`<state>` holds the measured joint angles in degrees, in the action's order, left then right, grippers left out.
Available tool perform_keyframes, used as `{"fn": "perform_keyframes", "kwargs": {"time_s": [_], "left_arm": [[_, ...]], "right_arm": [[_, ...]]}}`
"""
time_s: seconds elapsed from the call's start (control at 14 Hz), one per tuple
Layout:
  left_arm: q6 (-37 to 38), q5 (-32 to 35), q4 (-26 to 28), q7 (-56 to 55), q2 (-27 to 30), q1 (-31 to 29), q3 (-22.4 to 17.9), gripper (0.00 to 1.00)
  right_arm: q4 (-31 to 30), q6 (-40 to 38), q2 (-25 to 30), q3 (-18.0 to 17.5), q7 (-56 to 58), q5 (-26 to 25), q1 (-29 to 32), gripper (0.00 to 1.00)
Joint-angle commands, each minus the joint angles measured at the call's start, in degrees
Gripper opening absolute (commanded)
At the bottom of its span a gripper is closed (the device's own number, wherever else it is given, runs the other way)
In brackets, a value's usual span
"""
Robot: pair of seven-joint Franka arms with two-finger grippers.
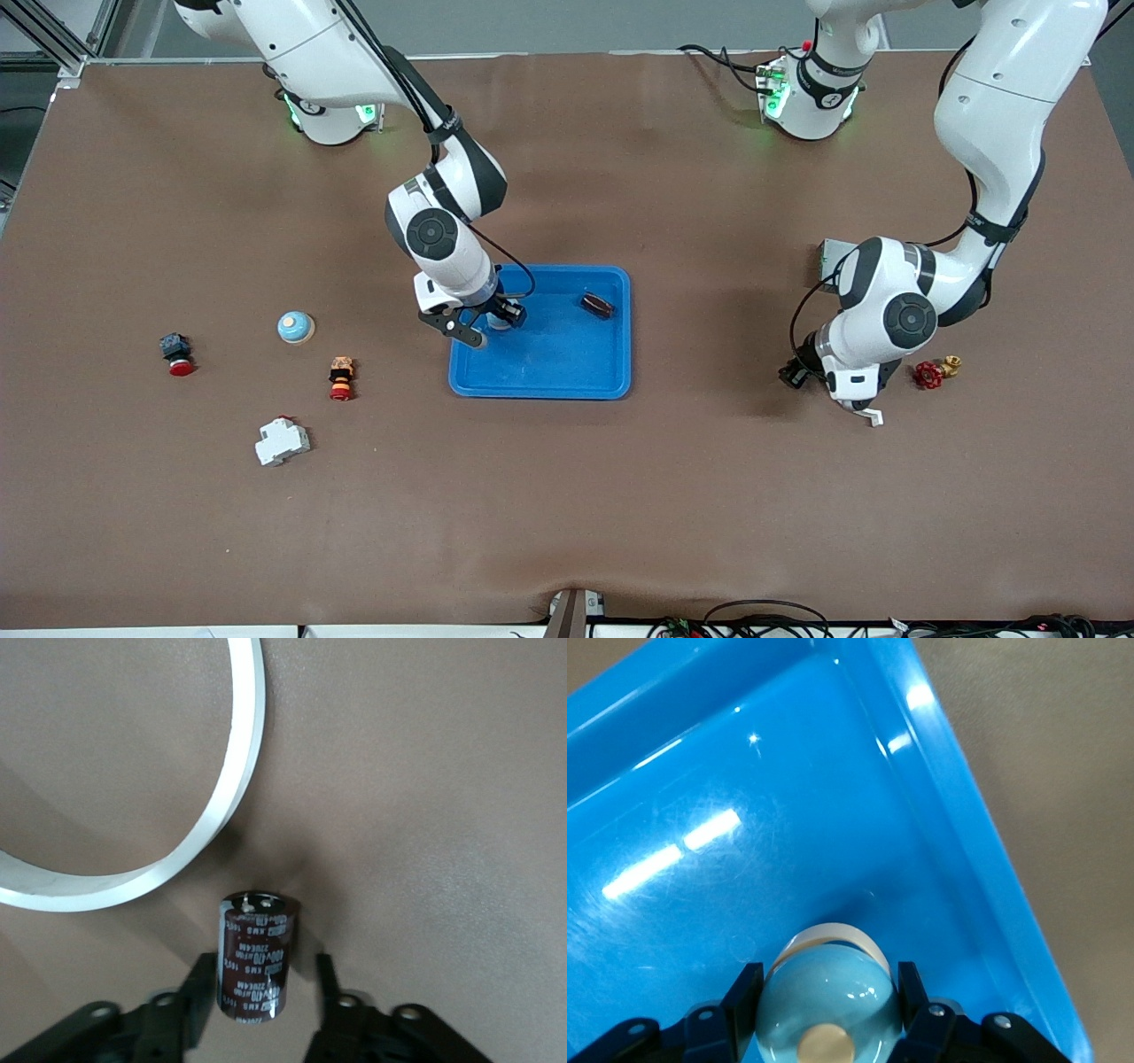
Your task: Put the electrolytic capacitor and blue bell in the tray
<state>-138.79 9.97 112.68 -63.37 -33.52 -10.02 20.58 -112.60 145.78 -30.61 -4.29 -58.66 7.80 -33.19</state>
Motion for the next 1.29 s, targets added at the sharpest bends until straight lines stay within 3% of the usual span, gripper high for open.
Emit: {"fn": "perform_keyframes", "kwargs": {"time_s": [0.0,0.36,0.57,0.64,0.72,1.0,1.22], "left_arm": [[-0.61,1.19,0.34,-2.71,1.34,-0.18,0.07,0.00],[5.70,1.19,-1.58,-6.58,6.70,2.45,1.21,0.00],[10.63,1.11,-5.71,-11.76,7.59,8.06,1.30,0.00],[10.73,1.11,-6.76,-14.47,7.33,10.17,1.30,0.00],[10.73,1.11,-8.08,-17.72,6.80,12.63,1.30,0.00],[10.73,0.93,-16.86,-30.73,1.54,22.04,1.22,0.00],[10.73,1.11,-21.97,-34.19,-2.94,28.10,1.13,0.00]], "right_arm": [[0.19,1.52,-0.77,1.74,-3.29,-1.21,-2.66,0.00],[0.19,2.75,-2.26,7.89,-5.23,-1.65,-9.77,0.00],[0.19,3.89,-2.70,8.34,-5.67,-1.65,-10.40,0.00],[0.28,3.89,-2.79,8.34,-5.67,-1.65,-10.14,0.30],[0.28,3.89,-2.79,8.34,-5.76,-1.56,-9.96,0.99],[1.15,2.76,-1.92,8.34,-5.24,-1.56,-9.70,1.00],[5.79,-8.97,2.03,8.43,-4.45,-1.65,-8.30,1.00]]}}
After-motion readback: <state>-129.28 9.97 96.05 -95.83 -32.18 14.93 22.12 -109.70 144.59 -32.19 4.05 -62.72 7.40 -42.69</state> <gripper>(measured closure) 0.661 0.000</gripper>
